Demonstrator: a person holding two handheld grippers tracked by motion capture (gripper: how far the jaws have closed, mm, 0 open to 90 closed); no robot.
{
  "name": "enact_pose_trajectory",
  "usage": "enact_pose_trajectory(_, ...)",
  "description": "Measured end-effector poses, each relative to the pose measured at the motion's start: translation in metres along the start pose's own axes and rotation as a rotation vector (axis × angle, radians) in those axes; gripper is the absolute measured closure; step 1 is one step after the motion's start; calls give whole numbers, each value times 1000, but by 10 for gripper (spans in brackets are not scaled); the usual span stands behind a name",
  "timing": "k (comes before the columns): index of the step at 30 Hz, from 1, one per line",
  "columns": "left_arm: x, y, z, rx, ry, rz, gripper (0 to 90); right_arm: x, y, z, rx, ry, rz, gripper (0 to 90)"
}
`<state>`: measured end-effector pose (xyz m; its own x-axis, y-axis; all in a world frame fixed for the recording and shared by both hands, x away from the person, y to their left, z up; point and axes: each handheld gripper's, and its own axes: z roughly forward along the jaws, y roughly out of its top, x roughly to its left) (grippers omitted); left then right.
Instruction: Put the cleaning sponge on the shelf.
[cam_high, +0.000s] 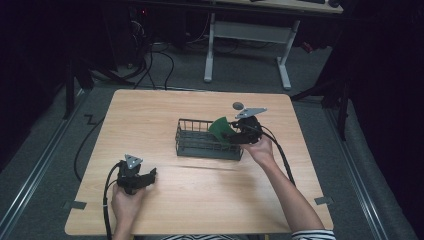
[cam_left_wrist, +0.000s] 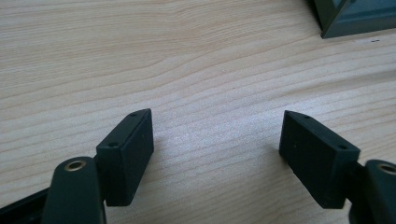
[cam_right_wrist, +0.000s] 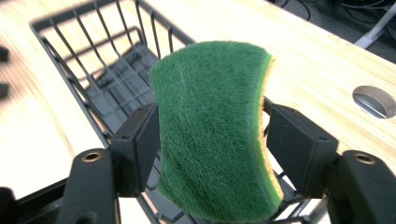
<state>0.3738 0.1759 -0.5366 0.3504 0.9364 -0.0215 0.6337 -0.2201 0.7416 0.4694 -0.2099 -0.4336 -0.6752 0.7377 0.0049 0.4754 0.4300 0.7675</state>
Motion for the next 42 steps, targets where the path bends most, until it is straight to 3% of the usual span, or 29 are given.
enact_pose_trajectory(9, 0, 0, 0, 1, 2, 1, 268, -1, -9, -22, -53, -17, 42, 419)
enact_pose_trajectory(12, 0, 0, 0, 1, 3, 2, 268, -3, -15, -38, -84, -26, 68, 438)
enact_pose_trajectory(17, 0, 0, 0, -1, 0, -1, 267, -6, -24, -56, -86, -50, 82, 443)
enact_pose_trajectory(21, 1, 0, 0, -3, -6, -6, 267, -8, -29, -66, -119, -43, 114, 453)
enact_pose_trajectory(26, 1, 0, 0, -2, -8, -7, 267, -6, -40, -76, -103, -64, 136, 452)
enact_pose_trajectory(35, 1, 0, 0, -2, -6, -6, 267, -4, -70, -93, -119, -84, 183, 457)
enact_pose_trajectory(42, 0, 0, 0, -1, -4, -3, 267, -9, -95, -100, -130, -84, 249, 457)
